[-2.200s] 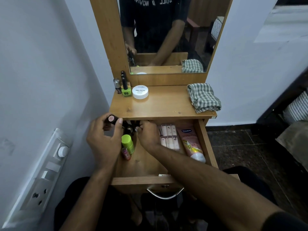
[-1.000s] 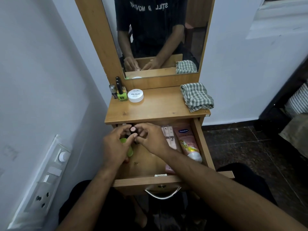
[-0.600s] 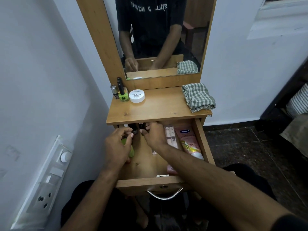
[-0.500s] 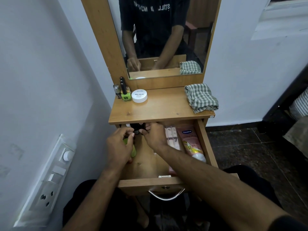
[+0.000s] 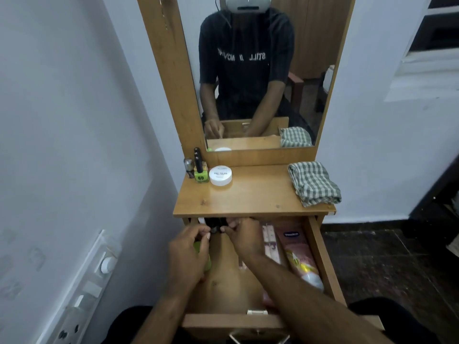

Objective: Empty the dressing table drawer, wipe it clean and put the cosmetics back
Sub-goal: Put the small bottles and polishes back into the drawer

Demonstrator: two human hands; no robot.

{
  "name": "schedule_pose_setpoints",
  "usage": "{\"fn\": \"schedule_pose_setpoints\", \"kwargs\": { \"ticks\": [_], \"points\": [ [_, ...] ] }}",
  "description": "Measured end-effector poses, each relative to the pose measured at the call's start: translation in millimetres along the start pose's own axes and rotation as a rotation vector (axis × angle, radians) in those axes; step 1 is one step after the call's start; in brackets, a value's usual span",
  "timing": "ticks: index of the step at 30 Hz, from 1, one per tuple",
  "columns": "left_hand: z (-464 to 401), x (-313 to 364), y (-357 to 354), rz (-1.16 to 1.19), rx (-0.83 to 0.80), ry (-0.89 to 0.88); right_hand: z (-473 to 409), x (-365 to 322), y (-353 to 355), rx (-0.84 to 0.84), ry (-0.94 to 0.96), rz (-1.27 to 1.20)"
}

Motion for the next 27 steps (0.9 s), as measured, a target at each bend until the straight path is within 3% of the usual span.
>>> {"fn": "schedule_pose_setpoints", "kwargs": {
  "ticks": [11, 17, 22, 27],
  "points": [
    [5.2, -3.9, 6.5, 0.037, 0.063, 0.053, 19.6, -8.3, 22.8, -0.022, -0.015, 0.16],
    [-18.8, 2.4, 28.1, 0.041, 0.123, -0.003, 39.4, -34.0, 43.4, -0.078, 0.16, 0.189],
    [-76.0, -3.5, 39.4, 0.04, 0.179, 0.008, 23.8, -88.6, 76.6, 0.027, 0.331, 0.238],
    [-127.4, -10.9, 33.7, 0.008, 0.191, -0.021, -21.0, -159.9, 92.3, 0.081, 0.344, 0.286]
  ]
}}
Point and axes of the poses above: each hand's wrist, its own z-axis away from the middle knuckle, its own y-axis out of the back of the hand, x = y × z, the point moved 6 cm from there along -z, towards the middle knuckle, and after that the axes turned 13 degrees about -y, right-handed, at the moved point
